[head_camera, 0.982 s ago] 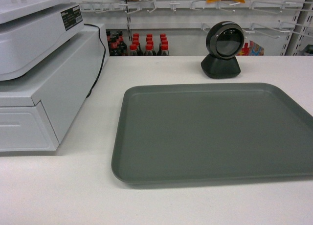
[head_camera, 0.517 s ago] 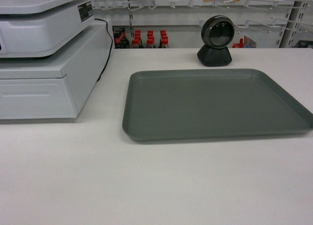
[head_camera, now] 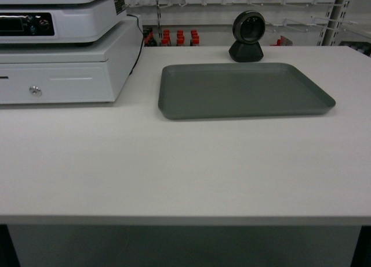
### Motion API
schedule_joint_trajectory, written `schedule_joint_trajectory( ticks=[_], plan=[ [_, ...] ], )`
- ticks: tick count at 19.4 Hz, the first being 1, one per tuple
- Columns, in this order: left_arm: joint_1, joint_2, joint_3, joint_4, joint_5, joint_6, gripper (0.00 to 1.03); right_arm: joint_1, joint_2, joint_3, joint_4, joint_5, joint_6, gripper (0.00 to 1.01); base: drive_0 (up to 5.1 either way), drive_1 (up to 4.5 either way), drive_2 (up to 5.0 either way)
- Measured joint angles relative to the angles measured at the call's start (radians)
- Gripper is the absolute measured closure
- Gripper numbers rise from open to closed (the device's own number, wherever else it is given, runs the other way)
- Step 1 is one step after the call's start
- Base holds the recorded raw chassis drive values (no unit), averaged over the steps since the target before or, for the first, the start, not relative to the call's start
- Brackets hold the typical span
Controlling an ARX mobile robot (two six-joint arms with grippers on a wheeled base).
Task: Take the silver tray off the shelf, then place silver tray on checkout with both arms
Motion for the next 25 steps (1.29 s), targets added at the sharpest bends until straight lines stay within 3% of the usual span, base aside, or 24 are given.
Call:
schedule_joint_trajectory(
  ticks=[3,25],
  plan=[
    [0.000,0.000,0.000,-0.002,-0.001,0.000,0.05,0.000,0.000,0.000,-0.001,0.000,0.000,0.03,0.0,0.00,0.0],
    [0.000,0.000,0.000,0.000,-0.001,0.000,0.05,0.000,0.000,0.000,-0.001,0.000,0.000,0.03,-0.1,-4.25,4.1]
  ],
)
